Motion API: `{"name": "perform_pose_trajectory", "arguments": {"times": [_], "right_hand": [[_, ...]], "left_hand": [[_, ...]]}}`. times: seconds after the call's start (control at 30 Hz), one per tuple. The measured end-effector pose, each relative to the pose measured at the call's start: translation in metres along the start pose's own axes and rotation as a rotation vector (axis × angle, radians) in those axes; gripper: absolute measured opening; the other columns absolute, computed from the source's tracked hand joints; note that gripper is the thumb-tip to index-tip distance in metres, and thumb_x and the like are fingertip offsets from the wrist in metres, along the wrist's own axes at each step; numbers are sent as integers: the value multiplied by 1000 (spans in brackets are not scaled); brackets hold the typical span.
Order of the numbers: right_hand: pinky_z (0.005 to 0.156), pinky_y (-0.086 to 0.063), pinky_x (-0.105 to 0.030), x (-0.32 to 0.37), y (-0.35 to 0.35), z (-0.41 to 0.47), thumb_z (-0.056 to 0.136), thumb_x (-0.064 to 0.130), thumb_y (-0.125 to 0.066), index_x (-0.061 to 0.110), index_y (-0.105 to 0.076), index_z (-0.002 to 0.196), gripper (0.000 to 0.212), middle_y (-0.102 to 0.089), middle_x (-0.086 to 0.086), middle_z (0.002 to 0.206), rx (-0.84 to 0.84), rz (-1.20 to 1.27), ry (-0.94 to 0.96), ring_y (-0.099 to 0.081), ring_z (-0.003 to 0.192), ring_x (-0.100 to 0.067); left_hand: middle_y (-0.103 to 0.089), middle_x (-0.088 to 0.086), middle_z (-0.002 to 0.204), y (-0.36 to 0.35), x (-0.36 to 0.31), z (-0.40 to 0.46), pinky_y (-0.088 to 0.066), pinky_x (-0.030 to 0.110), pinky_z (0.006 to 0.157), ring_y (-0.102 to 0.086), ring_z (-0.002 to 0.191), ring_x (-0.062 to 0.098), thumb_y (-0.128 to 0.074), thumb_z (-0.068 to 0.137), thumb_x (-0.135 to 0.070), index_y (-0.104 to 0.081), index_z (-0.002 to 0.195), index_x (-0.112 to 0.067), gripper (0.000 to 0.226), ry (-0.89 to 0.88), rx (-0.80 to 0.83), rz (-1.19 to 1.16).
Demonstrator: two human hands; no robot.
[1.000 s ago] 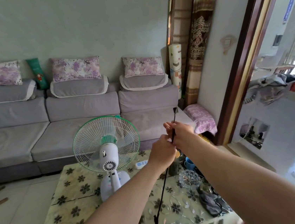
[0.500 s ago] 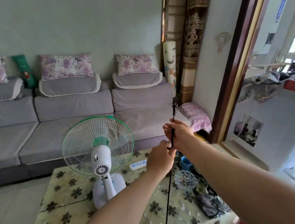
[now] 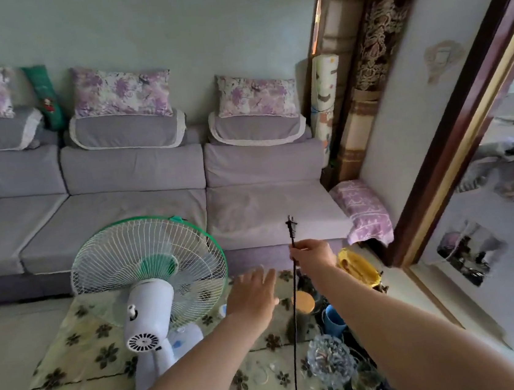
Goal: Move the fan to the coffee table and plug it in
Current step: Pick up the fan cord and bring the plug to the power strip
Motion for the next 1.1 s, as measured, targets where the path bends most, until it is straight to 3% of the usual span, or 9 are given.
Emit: {"name": "perform_pose_trajectory", "arguments": {"times": [0.07,0.2,0.3,0.43,0.5,0.6,0.77,0.87,1.1], "right_hand": [[57,-51,-22,-5,-14,33,89,28,-67,21,-80,102,20,-79,-4,90,17,-148,12,-64,65,-17],[69,-54,-26,-19,-42,95,93,31,-64,23,-78,109,23,-78,-3,99,77,-317,5,-71,83,-22],[71,-56,-27,-31,-64,133,94,28,-63,21,-78,109,22,-75,-3,90,123,-357,-9,-71,81,-23],[66,-49,-23,-47,-92,173,94,25,-63,20,-78,109,22,-78,-6,102,172,-405,-30,-70,84,-23],[62,-45,-19,-52,-103,191,94,22,-62,19,-79,106,21,-78,-6,101,192,-431,-43,-66,75,-19],[65,-45,-20,-57,-113,210,94,18,-60,18,-79,101,20,-78,-6,99,207,-476,-60,-61,73,-19],[73,-54,-26,-71,-129,234,94,8,-54,11,-78,101,25,-77,-10,99,251,-535,-100,-72,89,-24],[70,-51,-27,-73,-136,243,96,5,-52,7,-76,105,25,-75,-13,104,261,-566,-108,-68,86,-25],[72,-48,-27,-71,-142,252,97,-3,-47,1,-67,120,30,-71,-17,116,256,-557,-110,-69,105,-29]], "left_hand": [[-19,16,164,-12,25,28,-18,49,124,-21,151,34,-48,101,-30,-19,156,-15,64,43,45,56],[5,11,168,-46,68,74,2,50,125,3,155,31,-43,103,-31,0,160,-19,73,150,167,94],[13,9,167,-67,78,104,6,51,125,12,155,29,-43,102,-35,7,159,-20,77,163,217,95],[14,8,167,-81,80,144,7,48,125,14,154,28,-36,103,-41,5,160,-20,73,157,230,90],[13,8,167,-87,81,160,5,49,125,14,154,28,-35,103,-42,5,160,-20,73,159,241,91],[5,10,168,-90,85,174,-2,48,126,4,155,31,-41,102,-40,-3,160,-18,73,185,216,55],[-45,10,146,-90,90,181,-39,41,112,-47,130,26,-52,100,-31,-35,148,-13,54,221,147,33],[-53,8,136,-90,93,181,-45,38,106,-52,121,23,-50,101,-30,-38,146,-13,50,229,138,21],[-55,7,127,-88,100,174,-50,36,92,-54,111,22,-46,102,-29,-45,138,-14,38,229,127,59]]}}
Point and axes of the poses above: each hand's wrist, its own z-axis towards the middle knuckle, its own y-axis out of the back of the hand, x = y × z, the point moved 10 cm from there along z, towards the middle knuckle
